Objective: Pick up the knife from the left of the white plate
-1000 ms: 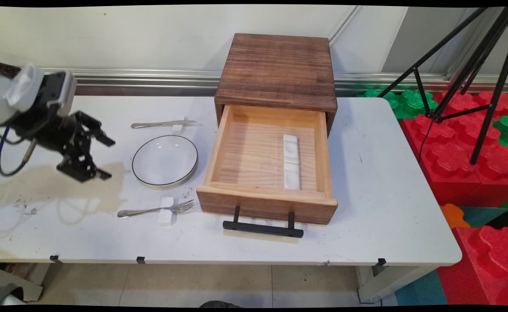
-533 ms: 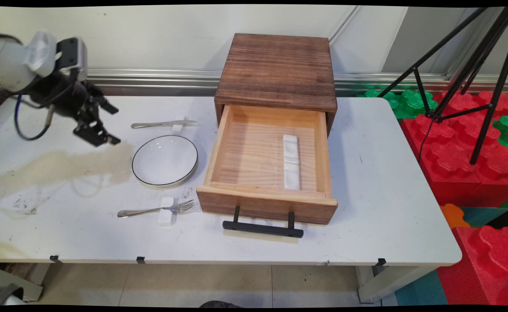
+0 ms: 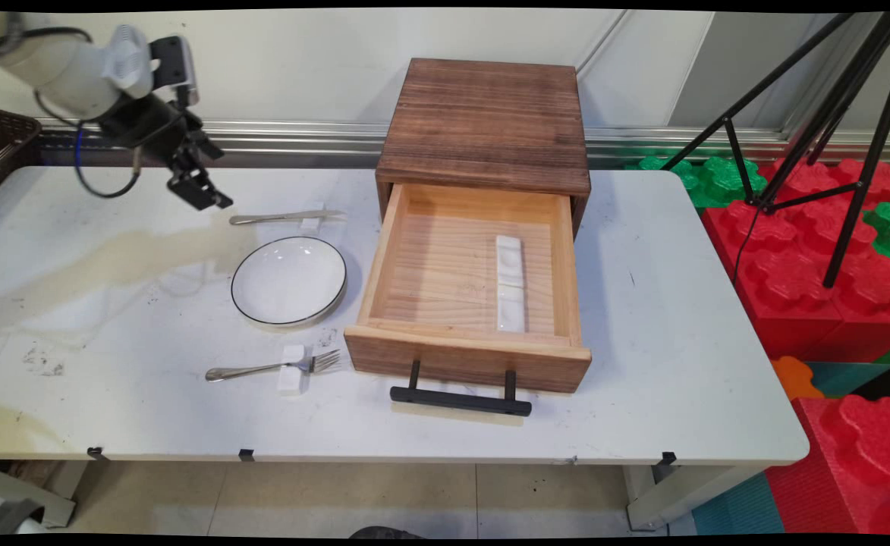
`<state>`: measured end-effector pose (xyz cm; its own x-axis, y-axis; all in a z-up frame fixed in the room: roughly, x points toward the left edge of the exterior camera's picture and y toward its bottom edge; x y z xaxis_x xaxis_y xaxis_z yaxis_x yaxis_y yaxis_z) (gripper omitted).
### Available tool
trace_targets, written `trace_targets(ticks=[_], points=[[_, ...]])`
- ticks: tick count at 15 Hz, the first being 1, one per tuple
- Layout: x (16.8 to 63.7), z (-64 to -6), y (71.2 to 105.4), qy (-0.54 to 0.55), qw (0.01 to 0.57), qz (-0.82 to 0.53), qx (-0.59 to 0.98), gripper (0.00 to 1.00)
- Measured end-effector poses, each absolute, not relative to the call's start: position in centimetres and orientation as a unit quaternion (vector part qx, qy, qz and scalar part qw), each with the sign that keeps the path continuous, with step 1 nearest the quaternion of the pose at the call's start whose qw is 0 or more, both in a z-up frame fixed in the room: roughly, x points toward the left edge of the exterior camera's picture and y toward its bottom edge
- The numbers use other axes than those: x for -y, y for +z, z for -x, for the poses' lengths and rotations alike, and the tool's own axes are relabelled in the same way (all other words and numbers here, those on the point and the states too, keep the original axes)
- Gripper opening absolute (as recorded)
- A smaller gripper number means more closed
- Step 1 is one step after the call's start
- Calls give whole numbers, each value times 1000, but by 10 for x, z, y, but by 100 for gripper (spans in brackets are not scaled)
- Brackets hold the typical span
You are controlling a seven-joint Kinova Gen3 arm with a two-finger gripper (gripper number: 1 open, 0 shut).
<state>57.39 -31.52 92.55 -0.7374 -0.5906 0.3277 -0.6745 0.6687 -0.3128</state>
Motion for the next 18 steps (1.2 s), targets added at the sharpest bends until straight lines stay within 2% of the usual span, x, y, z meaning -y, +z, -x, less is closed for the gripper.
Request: trace_targets(ticks=[7,18], points=[[396,-593,894,189,63,-323,925,100],[458,-600,843,128,60,-269,953,100]])
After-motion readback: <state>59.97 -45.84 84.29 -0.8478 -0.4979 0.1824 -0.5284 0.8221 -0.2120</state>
